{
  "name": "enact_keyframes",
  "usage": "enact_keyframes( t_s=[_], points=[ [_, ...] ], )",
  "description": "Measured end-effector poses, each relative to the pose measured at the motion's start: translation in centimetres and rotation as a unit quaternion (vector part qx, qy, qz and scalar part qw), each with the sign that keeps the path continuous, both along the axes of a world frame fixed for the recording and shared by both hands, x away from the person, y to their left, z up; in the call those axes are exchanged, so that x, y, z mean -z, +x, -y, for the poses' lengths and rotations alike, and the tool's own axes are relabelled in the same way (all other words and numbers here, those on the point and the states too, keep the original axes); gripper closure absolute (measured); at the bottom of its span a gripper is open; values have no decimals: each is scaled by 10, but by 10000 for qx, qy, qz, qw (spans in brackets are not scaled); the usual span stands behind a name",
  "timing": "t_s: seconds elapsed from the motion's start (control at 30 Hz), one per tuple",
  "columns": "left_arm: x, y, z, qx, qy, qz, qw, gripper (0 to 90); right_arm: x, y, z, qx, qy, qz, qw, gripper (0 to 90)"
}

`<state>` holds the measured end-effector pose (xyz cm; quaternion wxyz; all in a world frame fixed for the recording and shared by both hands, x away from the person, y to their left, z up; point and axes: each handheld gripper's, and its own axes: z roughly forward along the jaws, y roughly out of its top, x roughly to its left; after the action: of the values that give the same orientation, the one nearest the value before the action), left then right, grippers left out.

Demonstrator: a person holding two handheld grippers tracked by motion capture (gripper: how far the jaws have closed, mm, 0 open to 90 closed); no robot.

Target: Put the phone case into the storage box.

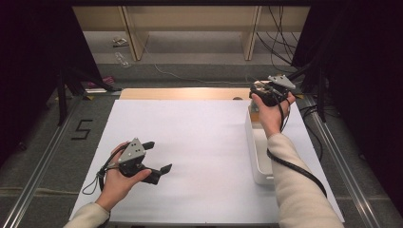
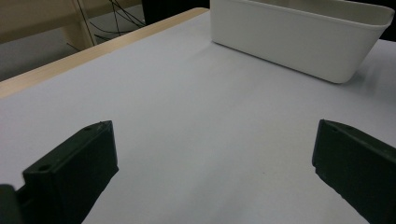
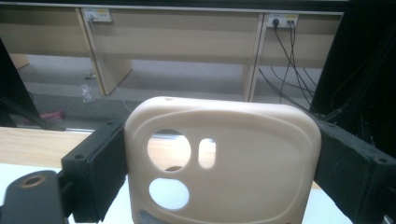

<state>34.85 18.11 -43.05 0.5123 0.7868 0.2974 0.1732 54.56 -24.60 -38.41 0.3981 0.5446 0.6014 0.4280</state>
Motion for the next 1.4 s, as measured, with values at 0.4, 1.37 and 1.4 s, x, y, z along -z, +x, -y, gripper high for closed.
enact_keyframes(
  t_s=[0.4,1.37,1.4],
  points=[
    [0,0,0,3,4,2,10000,0,6,0,0,-10,-25,-79,10000,118],
    [0,0,0,5,9,-8,10000,0,10,0,0,-18,-40,-133,9999,119],
    [0,0,0,5,6,-7,10000,0,10,1,0,-18,-39,-137,9999,119]
  ],
)
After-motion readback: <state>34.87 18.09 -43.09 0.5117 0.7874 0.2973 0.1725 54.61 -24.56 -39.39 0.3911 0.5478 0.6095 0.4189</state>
